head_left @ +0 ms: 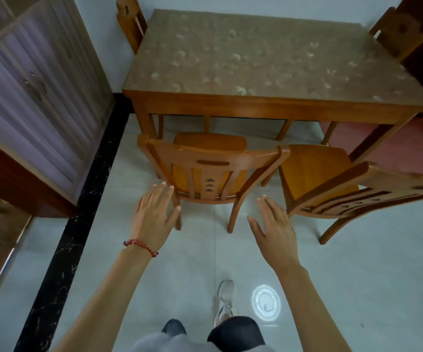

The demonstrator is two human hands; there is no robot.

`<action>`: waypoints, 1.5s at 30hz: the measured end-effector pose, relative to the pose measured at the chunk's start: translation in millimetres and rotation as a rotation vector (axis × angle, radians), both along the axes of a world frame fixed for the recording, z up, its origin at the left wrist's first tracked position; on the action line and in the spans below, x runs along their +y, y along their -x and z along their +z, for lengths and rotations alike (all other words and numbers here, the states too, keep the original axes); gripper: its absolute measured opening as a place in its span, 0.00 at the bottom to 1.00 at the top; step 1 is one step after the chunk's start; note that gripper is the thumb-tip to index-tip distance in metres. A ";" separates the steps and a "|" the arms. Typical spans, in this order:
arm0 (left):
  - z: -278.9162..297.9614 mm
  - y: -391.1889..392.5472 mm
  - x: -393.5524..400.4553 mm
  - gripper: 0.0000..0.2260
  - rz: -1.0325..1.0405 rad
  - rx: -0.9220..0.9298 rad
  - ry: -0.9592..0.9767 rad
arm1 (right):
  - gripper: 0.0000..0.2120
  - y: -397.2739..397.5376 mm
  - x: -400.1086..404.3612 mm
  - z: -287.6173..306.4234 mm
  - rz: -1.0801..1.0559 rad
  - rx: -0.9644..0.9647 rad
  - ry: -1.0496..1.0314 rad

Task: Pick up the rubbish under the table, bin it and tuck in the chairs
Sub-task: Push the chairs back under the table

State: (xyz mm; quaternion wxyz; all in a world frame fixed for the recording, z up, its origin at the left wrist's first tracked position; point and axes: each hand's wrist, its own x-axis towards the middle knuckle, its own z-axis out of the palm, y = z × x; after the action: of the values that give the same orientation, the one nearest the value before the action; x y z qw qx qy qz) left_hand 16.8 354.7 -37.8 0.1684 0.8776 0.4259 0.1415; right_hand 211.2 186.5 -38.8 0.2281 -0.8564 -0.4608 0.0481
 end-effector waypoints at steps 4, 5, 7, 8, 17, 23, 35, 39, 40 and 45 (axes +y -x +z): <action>4.3 -45.8 29.2 0.22 0.045 -0.014 -0.003 | 0.24 -56.1 37.7 6.7 0.030 0.008 0.036; 4.7 -54.6 37.1 0.22 0.060 -0.025 -0.015 | 0.24 -66.5 46.1 7.1 0.046 0.000 0.031; 5.5 -69.2 49.7 0.23 0.087 -0.036 -0.029 | 0.24 -83.4 61.9 6.9 0.076 -0.012 0.027; 5.0 -75.5 56.0 0.23 0.099 -0.044 -0.028 | 0.24 -91.2 70.1 5.7 0.085 -0.008 0.033; -10.5 -96.0 110.0 0.24 0.048 -0.018 0.015 | 0.23 -112.6 125.5 -11.4 0.119 0.001 0.051; -20.1 -98.0 128.6 0.21 -0.015 -0.100 -0.047 | 0.23 -112.2 137.8 -12.2 0.061 -0.213 -0.046; -28.9 -109.8 143.5 0.14 -0.010 -0.369 -0.056 | 0.14 -122.2 150.7 -14.9 0.060 -0.232 -0.184; -30.7 -110.0 144.0 0.18 -0.017 -0.374 -0.072 | 0.14 -121.9 152.2 -20.5 0.056 -0.241 -0.200; -30.7 -110.8 144.7 0.19 -0.016 -0.377 -0.071 | 0.14 -122.5 153.1 -21.8 0.050 -0.239 -0.204; -31.2 -119.8 156.4 0.14 0.008 -0.403 -0.048 | 0.15 -130.3 165.2 -25.2 0.028 -0.250 -0.216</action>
State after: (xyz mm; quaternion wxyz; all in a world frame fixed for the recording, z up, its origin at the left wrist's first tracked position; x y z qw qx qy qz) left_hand 136.6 511.2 -69.0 0.2289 0.8337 0.3834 0.3249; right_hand 341.5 351.7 -64.0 0.2591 -0.8196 -0.4999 -0.1058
